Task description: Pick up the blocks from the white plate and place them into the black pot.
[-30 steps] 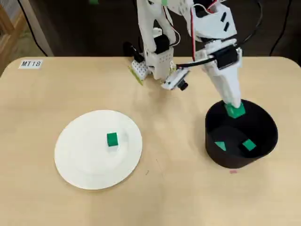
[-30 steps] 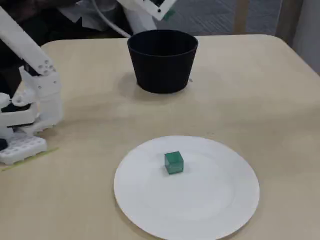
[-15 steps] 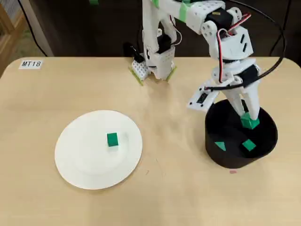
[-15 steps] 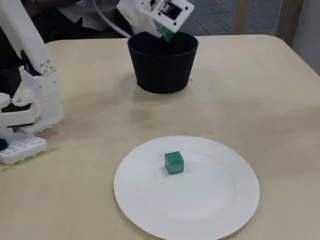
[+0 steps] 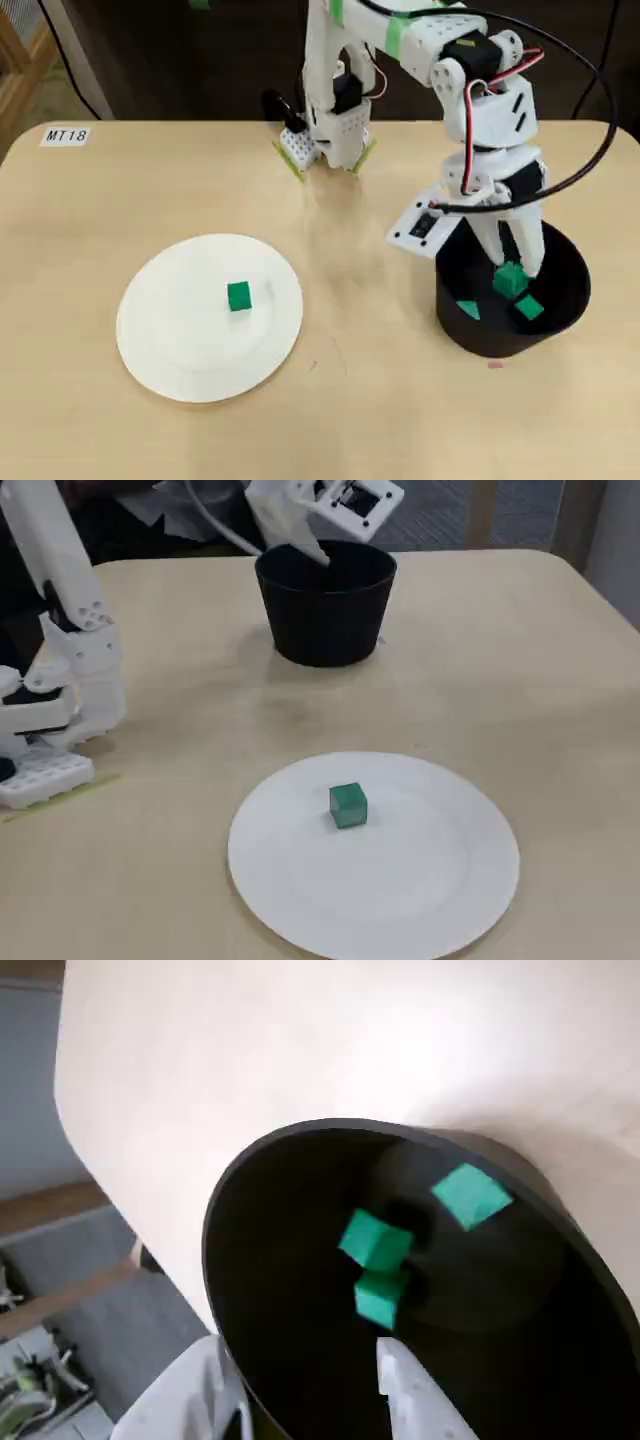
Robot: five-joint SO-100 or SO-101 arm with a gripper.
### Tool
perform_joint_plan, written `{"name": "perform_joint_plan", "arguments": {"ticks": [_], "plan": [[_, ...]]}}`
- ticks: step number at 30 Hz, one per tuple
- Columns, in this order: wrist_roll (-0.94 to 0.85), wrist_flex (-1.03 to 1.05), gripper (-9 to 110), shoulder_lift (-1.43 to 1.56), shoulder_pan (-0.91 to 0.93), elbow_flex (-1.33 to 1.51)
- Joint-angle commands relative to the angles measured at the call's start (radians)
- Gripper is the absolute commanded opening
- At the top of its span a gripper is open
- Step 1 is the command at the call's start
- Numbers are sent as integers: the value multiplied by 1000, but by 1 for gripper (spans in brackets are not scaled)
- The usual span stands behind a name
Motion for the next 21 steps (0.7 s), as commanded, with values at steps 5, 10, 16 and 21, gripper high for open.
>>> {"name": "perform_joint_plan", "arguments": {"ticks": [5, 10, 16, 21], "plan": [[-26, 127, -2, 54, 123, -110], [-91, 207, -2, 77, 368, -129], [-307, 314, -2, 54, 742, -140], [-390, 377, -2, -11, 902, -138]]}}
